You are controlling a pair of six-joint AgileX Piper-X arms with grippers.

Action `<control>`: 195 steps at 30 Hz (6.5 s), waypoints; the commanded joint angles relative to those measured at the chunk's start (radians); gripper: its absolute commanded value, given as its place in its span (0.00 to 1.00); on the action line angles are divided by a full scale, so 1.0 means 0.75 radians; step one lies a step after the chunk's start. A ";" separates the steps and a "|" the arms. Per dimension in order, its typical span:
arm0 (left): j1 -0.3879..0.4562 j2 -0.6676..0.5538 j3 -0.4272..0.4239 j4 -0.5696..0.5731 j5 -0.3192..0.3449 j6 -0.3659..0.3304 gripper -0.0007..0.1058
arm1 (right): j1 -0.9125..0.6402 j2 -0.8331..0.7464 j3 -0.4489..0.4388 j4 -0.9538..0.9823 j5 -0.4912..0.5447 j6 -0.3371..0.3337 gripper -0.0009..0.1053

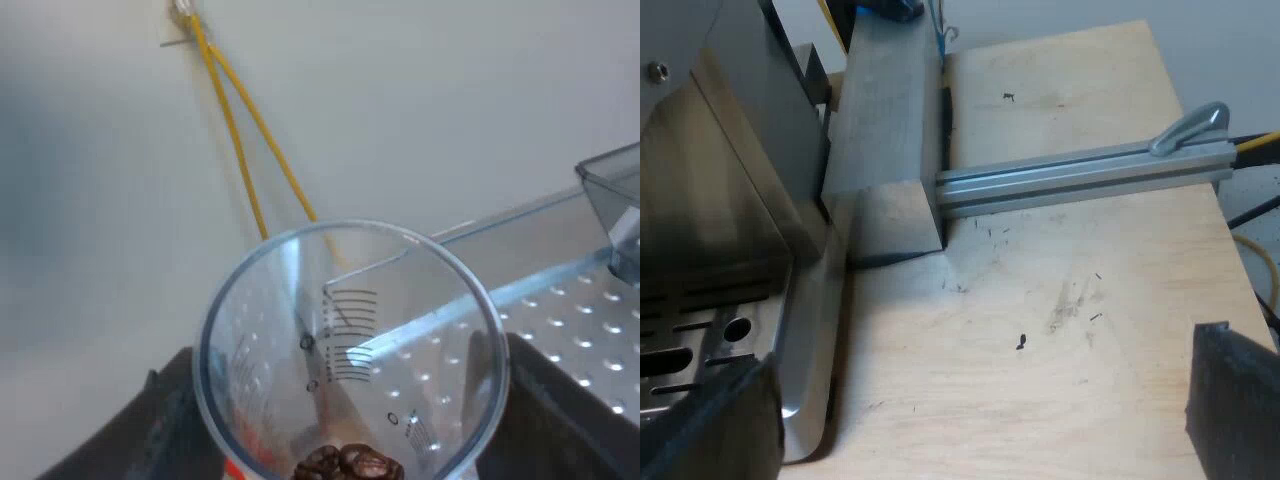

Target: Pour the beans into the coffee machine

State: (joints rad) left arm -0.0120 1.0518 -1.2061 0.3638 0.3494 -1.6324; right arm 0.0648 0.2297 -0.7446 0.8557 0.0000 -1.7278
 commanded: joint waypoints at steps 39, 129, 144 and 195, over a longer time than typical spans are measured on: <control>-0.238 0.223 -0.285 0.050 -0.054 0.061 0.21 | -0.001 -0.006 -0.013 -0.009 -0.007 -0.002 0.78; -0.600 0.621 -0.788 0.326 -0.363 0.660 0.21 | -0.001 -0.006 -0.013 -0.003 -0.056 0.004 0.78; -0.652 0.621 -0.839 0.315 -0.490 0.878 0.21 | -0.001 -0.006 -0.013 -0.003 -0.055 0.004 0.78; -0.717 0.713 -0.839 0.356 -0.589 1.666 0.21 | -0.001 -0.006 -0.013 -0.003 -0.155 0.093 0.78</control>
State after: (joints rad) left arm -0.5467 1.5933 -1.8302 0.6443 -0.0835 -0.4089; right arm 0.0648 0.2297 -0.7446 0.8545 -0.1074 -1.6618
